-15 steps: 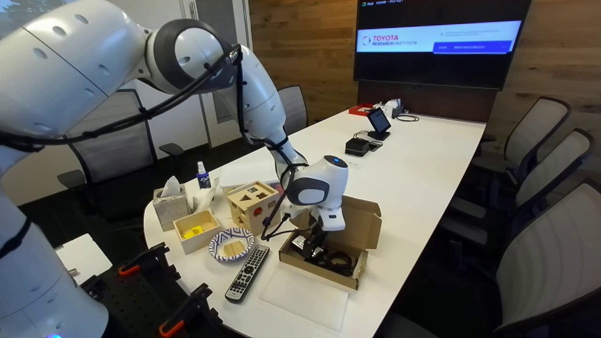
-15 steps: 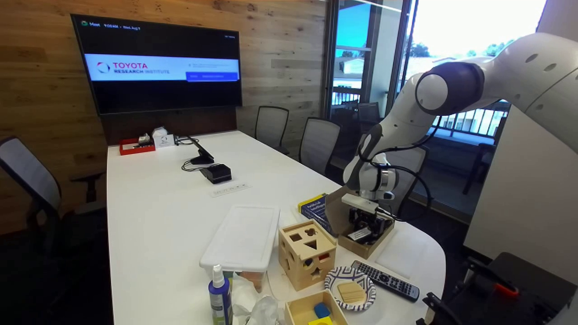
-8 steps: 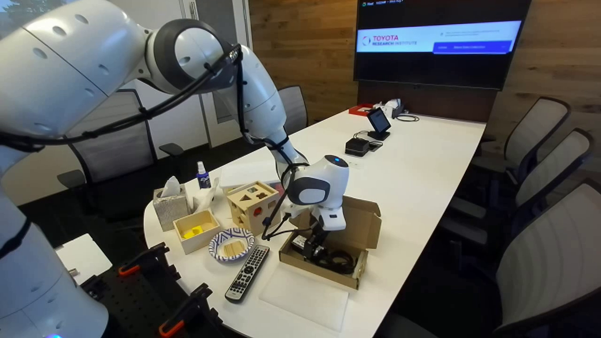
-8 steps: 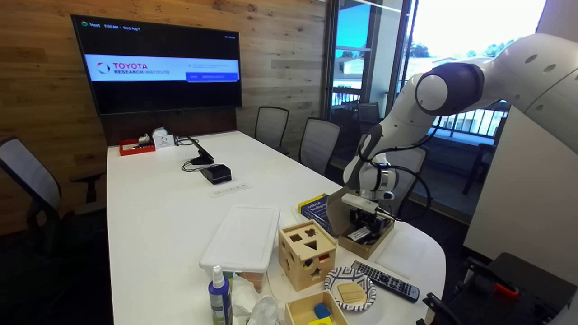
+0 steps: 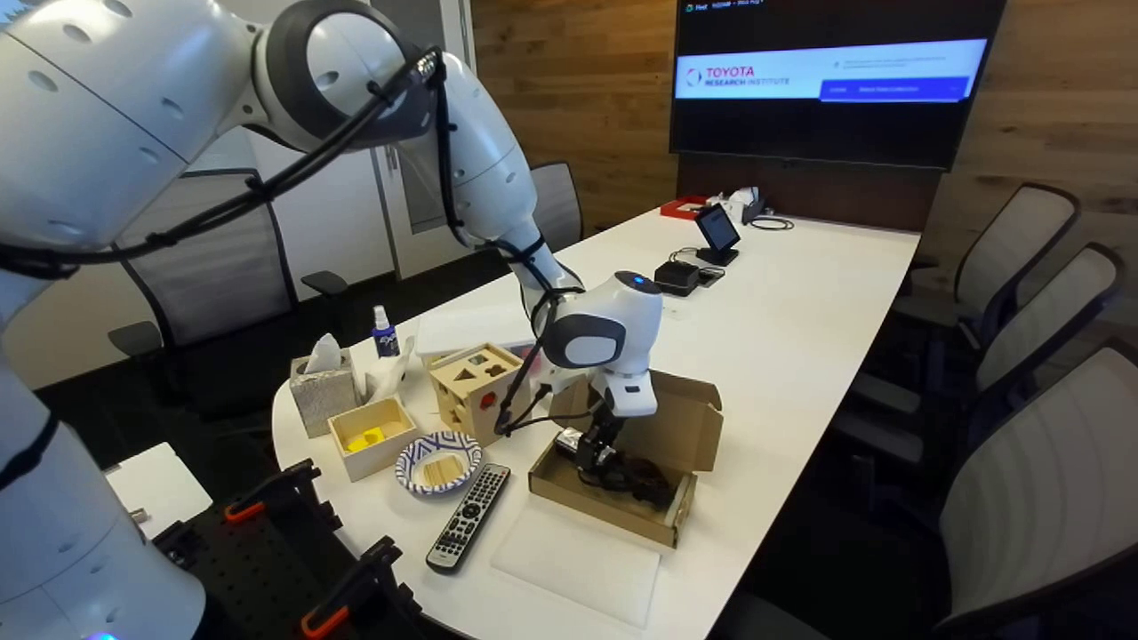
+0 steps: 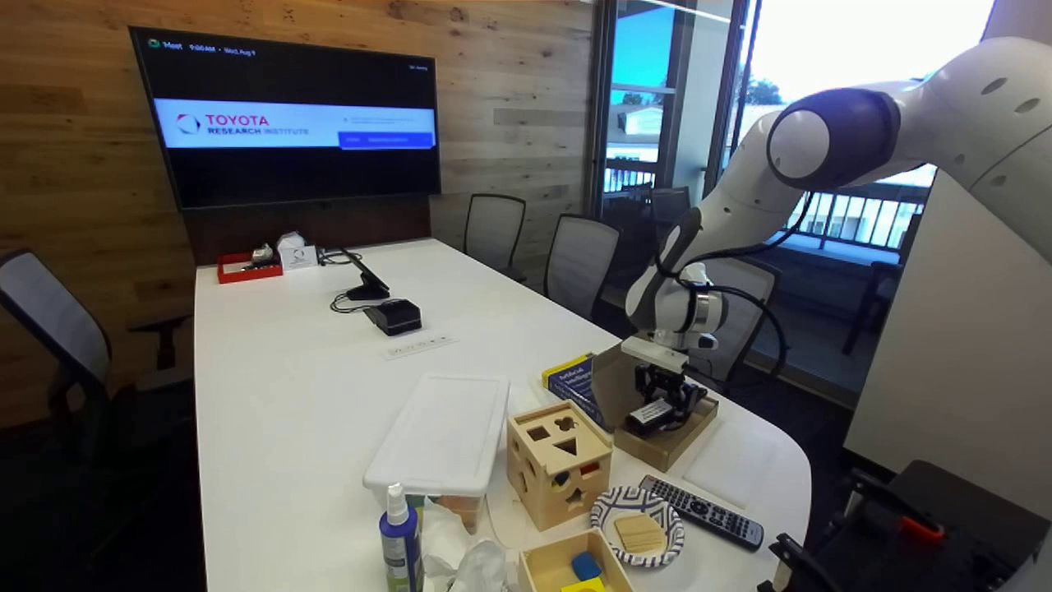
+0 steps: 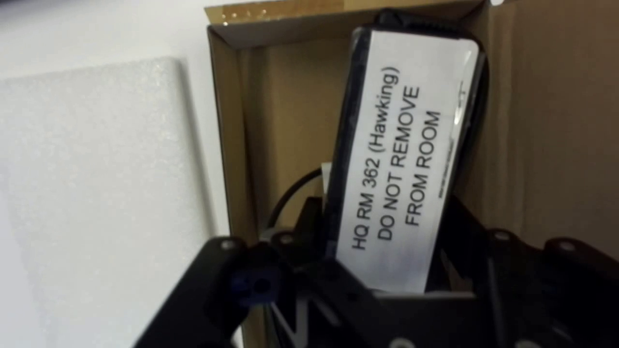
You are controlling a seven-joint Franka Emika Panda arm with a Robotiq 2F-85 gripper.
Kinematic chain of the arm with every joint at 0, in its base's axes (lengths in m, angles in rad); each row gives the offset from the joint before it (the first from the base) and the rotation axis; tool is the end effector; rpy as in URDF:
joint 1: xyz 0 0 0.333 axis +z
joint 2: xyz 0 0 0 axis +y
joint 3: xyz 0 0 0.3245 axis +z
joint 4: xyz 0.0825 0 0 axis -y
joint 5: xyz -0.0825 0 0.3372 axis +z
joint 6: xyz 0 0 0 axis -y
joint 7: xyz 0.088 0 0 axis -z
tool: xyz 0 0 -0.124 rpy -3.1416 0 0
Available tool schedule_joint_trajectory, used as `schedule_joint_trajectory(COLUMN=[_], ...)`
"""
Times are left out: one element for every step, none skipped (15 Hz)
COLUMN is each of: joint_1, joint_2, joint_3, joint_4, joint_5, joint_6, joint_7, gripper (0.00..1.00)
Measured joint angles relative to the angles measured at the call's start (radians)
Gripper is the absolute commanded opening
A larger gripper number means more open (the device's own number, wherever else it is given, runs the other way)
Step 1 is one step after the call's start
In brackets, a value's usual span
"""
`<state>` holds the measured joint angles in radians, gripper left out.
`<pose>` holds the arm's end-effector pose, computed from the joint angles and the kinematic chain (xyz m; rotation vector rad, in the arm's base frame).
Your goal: Remove the cable from the cardboard box
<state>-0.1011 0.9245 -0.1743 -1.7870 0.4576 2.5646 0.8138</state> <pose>0.5737 -0.1618 0.0620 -2.3312 2.0227 0.1987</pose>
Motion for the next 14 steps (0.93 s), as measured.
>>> schedule_joint_trajectory(joint_1=[0.001,0.003,0.006,0.009,0.013,0.020,0.026,0.035,0.045,0.056,0.066,0.074,0.082,0.086], joint_2=[-0.026,-0.055,-0.085,-0.121,-0.154,-0.189,-0.224,-0.259,-0.295,-0.332,-0.370,-0.410,-0.451,-0.490], joint_3=[0.000,-0.001,-0.002,-0.002,-0.003,-0.007,-0.009,-0.015,-0.021,-0.029,-0.036,-0.041,-0.046,-0.047], joint_4=[-0.018,-0.039,-0.061,-0.088,-0.113,-0.141,-0.169,-0.199,-0.233,-0.269,-0.309,-0.354,-0.402,-0.449], joint_5=[0.000,0.000,-0.001,-0.001,-0.003,-0.004,-0.007,-0.013,-0.019,-0.026,-0.032,-0.040,-0.048,-0.054], joint_6=[0.000,0.000,0.000,0.000,0.000,-0.001,-0.002,-0.004,-0.005,-0.005,-0.005,-0.005,-0.005,-0.005], joint_7=[0.001,0.005,0.017,0.025,0.040,0.056,0.074,0.098,0.124,0.156,0.186,0.220,0.254,0.284], gripper=[0.37,0.37,0.37,0.37,0.37,0.37,0.37,0.37,0.37,0.37,0.37,0.37,0.37,0.37])
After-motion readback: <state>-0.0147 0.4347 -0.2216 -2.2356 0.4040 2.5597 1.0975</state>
